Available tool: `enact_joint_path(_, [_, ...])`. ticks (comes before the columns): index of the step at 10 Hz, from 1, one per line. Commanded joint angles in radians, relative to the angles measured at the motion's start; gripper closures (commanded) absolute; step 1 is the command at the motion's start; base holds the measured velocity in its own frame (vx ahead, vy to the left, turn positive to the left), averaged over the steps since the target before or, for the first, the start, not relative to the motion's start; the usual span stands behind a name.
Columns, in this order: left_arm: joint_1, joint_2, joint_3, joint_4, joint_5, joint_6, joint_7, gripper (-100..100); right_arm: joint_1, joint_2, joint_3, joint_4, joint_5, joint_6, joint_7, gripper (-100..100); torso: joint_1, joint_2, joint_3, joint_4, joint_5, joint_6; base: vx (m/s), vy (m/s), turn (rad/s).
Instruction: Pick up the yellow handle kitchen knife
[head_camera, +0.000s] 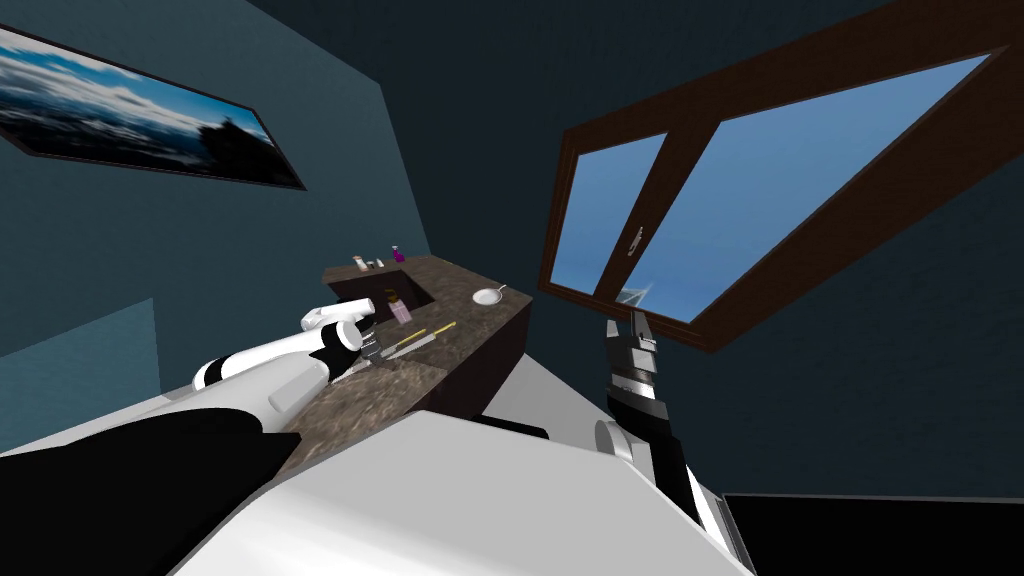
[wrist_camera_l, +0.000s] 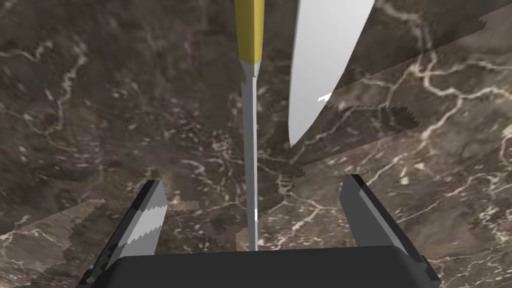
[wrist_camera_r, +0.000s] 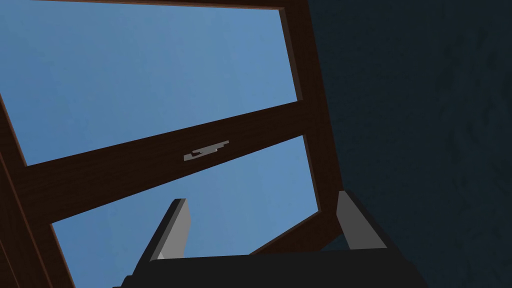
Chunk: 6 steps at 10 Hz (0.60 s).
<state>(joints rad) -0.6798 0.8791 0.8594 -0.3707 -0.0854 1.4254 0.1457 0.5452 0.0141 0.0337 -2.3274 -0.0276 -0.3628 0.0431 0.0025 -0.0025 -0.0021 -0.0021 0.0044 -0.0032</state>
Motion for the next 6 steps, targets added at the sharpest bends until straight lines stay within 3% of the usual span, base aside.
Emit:
enact_joint_path(1, [0.010, -0.018, -0.005, 0.006, 0.006, -0.029, 0.020, -100, 0.000, 0.000, 0.000, 0.000, 0.000, 0.000, 0.000, 0, 0.000, 0.000, 0.000, 0.000, 0.000, 0.000, -0.022, 0.029, -0.082])
enact_joint_path(3, [0.015, -0.026, -0.007, 0.008, 0.009, -0.044, 0.030, -100, 0.000, 0.000, 0.000, 0.000, 0.000, 0.000, 0.000, 0, 0.002, 0.003, 0.002, 0.001, 0.001, 0.000, -0.058, 0.036, -0.047])
enact_joint_path(4, [0.021, -0.033, -0.005, -0.016, 0.010, -0.024, 0.028, -100, 0.000, 0.000, 0.000, 0.000, 0.000, 0.000, 0.000, 0, 0.002, 0.003, 0.002, 0.001, 0.001, 0.000, -0.019, 0.012, -0.002])
enact_joint_path(5, [0.020, -0.032, -0.006, -0.013, 0.010, -0.028, 0.029, 100, 0.000, 0.000, 0.000, 0.000, 0.000, 0.000, 0.000, 0, 0.001, 0.002, 0.001, 0.001, 0.000, 0.000, 0.000, 0.000, 0.000])
enact_joint_path(6, [0.020, -0.032, -0.006, -0.013, 0.010, -0.028, 0.029, 100, 0.000, 0.000, 0.000, 0.000, 0.000, 0.000, 0.000, 0, 0.000, 0.001, 0.001, 0.000, 0.000, 0.000, 0.000, 0.000, 0.000])
